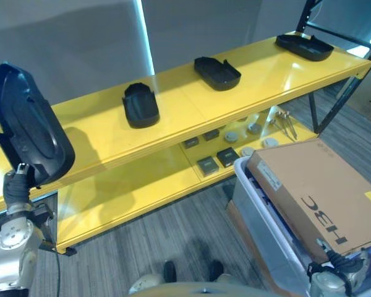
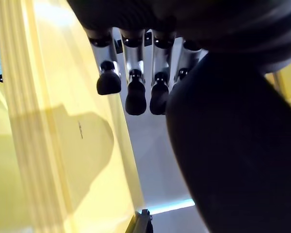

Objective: Move parts from the plastic box to the shelf.

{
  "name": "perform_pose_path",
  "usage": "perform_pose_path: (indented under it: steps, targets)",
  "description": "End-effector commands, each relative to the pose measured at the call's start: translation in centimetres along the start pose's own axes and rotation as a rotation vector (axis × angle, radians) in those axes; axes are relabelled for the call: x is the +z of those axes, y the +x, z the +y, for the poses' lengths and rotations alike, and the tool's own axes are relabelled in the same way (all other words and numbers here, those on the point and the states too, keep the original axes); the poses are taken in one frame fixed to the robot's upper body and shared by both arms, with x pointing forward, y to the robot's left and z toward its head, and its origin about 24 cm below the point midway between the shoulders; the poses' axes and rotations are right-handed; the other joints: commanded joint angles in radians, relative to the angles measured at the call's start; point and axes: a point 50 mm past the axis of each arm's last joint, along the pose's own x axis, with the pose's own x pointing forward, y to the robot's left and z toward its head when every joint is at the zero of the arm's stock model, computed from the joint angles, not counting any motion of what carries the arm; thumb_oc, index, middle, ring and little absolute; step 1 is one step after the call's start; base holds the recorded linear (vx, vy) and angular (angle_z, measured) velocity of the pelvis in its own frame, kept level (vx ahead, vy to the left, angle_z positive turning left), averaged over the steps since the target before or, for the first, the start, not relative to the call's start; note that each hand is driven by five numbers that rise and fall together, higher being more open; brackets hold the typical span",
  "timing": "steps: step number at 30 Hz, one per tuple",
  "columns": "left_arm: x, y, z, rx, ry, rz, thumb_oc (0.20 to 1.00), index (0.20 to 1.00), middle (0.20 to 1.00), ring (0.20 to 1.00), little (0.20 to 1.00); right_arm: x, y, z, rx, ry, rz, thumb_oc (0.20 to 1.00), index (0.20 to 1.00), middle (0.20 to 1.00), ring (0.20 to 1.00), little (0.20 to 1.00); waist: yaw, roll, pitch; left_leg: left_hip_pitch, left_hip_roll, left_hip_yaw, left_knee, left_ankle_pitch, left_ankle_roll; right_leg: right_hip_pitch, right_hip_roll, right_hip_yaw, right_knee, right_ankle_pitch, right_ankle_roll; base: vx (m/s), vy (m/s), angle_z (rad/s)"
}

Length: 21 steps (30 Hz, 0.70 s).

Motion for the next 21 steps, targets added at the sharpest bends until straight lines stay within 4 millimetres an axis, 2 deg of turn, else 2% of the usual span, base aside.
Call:
perform_pose_path:
  steps: [1, 3, 6, 8, 9, 10, 11, 12, 13, 15, 16, 17, 18, 19, 21]
  targets:
    - [3.2, 1.2, 0.1, -0.015, -0.036, -0.152, 0.200, 0.200, 0.200, 0.200, 0.200, 9.5, 0.9, 2.3, 0.087, 0.235, -0.317, 1.000, 1.000, 1.000, 1.000, 1.000, 0.037, -0.065, -0.026, 0.018, -0.038, 0.034, 0.071, -0.003, 0.003, 0.087, -0.005, -0.021, -0.097, 0.033, 0.060, 0.05, -0.020, 0.03]
    - [3.0, 1.1, -0.2, -0.026, -0.035, -0.147, 0.200, 0.200, 0.200, 0.200, 0.200, 9.3, 0.6, 2.7, 0.137, 0.227, -0.309, 1.000, 1.000, 1.000, 1.000, 1.000, 0.027, -0.070, -0.024, 0.008, -0.016, 0.085, 0.102, -0.006, -0.011, 0.097, -0.012, -0.044, -0.103, 0.033, 0.058, 0.02, -0.002, 0.06]
    - [2.6, 1.3, -1.5, -0.044, -0.047, -0.141, 0.200, 0.200, 0.200, 0.200, 0.200, 8.9, -0.5, 3.5, 0.198, 0.194, -0.315, 1.000, 1.000, 1.000, 1.000, 1.000, -0.008, -0.081, -0.012, -0.020, 0.071, 0.188, 0.172, 0.007, -0.045, 0.108, -0.037, -0.083, -0.103, 0.035, 0.050, -0.03, 0.058, 0.35]
    - [2.5, 1.3, -2.2, -0.039, -0.057, -0.140, 0.200, 0.200, 0.200, 0.200, 0.200, 8.6, -1.3, 4.2, 0.248, 0.170, -0.325, 1.000, 1.000, 1.000, 1.000, 1.000, -0.022, -0.076, 0.000, -0.034, 0.121, 0.189, 0.186, 0.028, -0.063, 0.104, -0.045, -0.086, -0.091, 0.030, 0.046, -0.05, 0.136, 0.66]
    - [2.4, 1.3, -2.2, -0.039, -0.059, -0.140, 0.200, 0.200, 0.200, 0.200, 0.200, 8.6, -1.3, 4.3, 0.257, 0.164, -0.323, 1.000, 1.000, 1.000, 1.000, 1.000, -0.023, -0.075, 0.001, -0.035, 0.125, 0.189, 0.185, 0.032, -0.064, 0.103, -0.046, -0.086, -0.089, 0.028, 0.045, -0.06, 0.172, 0.50]
    - [2.4, 1.2, -2.5, -0.039, -0.067, -0.140, 0.200, 0.200, 0.200, 0.200, 0.200, 8.4, -1.5, 4.5, 0.290, 0.142, -0.316, 1.000, 1.000, 1.000, 1.000, 1.000, -0.028, -0.069, 0.002, -0.030, 0.153, 0.193, 0.163, 0.054, -0.074, 0.100, -0.051, -0.091, -0.085, 0.025, 0.044, -0.02, 0.385, 0.41]
    - [2.4, 1.1, -2.9, -0.044, -0.082, -0.147, 0.200, 0.200, 0.200, 0.200, 0.200, 7.5, -1.8, 5.0, 0.359, 0.099, -0.291, 1.000, 1.000, 1.000, 1.000, 1.000, -0.042, -0.049, -0.001, -0.014, 0.239, 0.202, 0.102, 0.149, -0.121, 0.110, -0.062, -0.097, -0.084, 0.007, 0.050, -0.07, 0.349, 0.24]
    - [2.4, 1.1, -2.9, -0.043, -0.083, -0.146, 0.200, 0.200, 0.200, 0.200, 0.200, 7.5, -1.8, 5.0, 0.362, 0.097, -0.292, 1.000, 1.000, 1.000, 1.000, 1.000, -0.044, -0.047, 0.004, -0.014, 0.243, 0.215, 0.093, 0.172, -0.118, 0.106, -0.059, -0.109, -0.080, 0.015, 0.042, -0.06, 0.549, 0.19]
    - [2.4, 1.0, -3.1, -0.051, -0.089, -0.154, 0.200, 0.200, 0.200, 0.200, 0.200, 6.6, -2.0, 5.3, 0.419, 0.046, -0.294, 1.000, 1.000, 1.000, 1.000, 1.000, -0.051, -0.034, 0.005, -0.010, 0.306, 0.217, 0.046, 0.266, -0.147, 0.111, -0.076, -0.117, -0.066, 0.006, 0.045, -0.08, 0.370, 0.18]
    - [2.5, 1.1, -3.1, -0.059, -0.083, -0.159, 0.200, 0.200, 0.200, 0.200, 0.200, 5.9, -2.4, 5.8, 0.473, 0.009, -0.280, 1.000, 1.000, 1.000, 1.000, 1.000, -0.057, -0.026, 0.011, -0.013, 0.342, 0.218, 0.033, 0.306, -0.159, 0.111, -0.097, -0.123, -0.039, -0.007, 0.049, -0.05, 0.519, 0.06]
    - [2.7, 1.2, -3.2, -0.072, -0.071, -0.163, 0.200, 0.200, 0.200, 0.200, 0.200, 5.2, -2.8, 6.3, 0.521, -0.022, -0.259, 1.000, 1.000, 1.000, 1.000, 1.000, -0.061, -0.028, 0.014, 0.002, 0.336, 0.225, 0.049, 0.257, -0.144, 0.099, -0.133, -0.128, 0.000, -0.016, 0.058, 0.00, 0.533, 0.03]
    - [2.8, 1.4, -3.3, -0.077, -0.054, -0.167, 0.200, 0.200, 0.200, 0.200, 0.200, 4.7, -3.1, 6.7, 0.548, -0.040, -0.246, 1.000, 1.000, 1.000, 1.000, 1.000, -0.059, -0.029, 0.011, 0.017, 0.311, 0.208, 0.054, 0.195, -0.144, 0.096, -0.157, -0.114, 0.025, -0.031, 0.077, 0.00, 0.491, 0.09]
    - [2.9, 1.5, -3.4, -0.082, -0.035, -0.172, 0.200, 0.200, 0.200, 0.200, 0.200, 4.4, -3.3, 6.9, 0.563, -0.046, -0.236, 1.000, 1.000, 1.000, 1.000, 1.000, -0.056, -0.030, 0.012, 0.020, 0.295, 0.207, 0.063, 0.163, -0.135, 0.091, -0.174, -0.113, 0.042, -0.030, 0.084, 0.01, 0.462, -0.04]
    - [3.2, 1.8, -3.4, -0.090, 0.006, -0.182, 0.200, 0.200, 0.200, 0.200, 0.200, 3.6, -3.8, 7.4, 0.593, -0.058, -0.199, 1.000, 1.000, 1.000, 1.000, 1.000, -0.049, -0.030, 0.017, 0.012, 0.264, 0.194, 0.103, 0.111, -0.117, 0.086, -0.202, -0.105, 0.068, -0.026, 0.096, -0.03, 0.358, -0.09]
    - [3.5, 2.2, -3.3, -0.101, 0.048, -0.186, 0.200, 0.200, 0.200, 0.200, 0.200, 2.9, -4.2, 7.8, 0.614, -0.059, -0.168, 1.000, 1.000, 1.000, 1.000, 1.000, -0.044, -0.029, 0.020, 0.000, 0.236, 0.179, 0.136, 0.072, -0.098, 0.084, -0.224, -0.088, 0.085, -0.023, 0.106, -0.04, 0.303, -0.16]
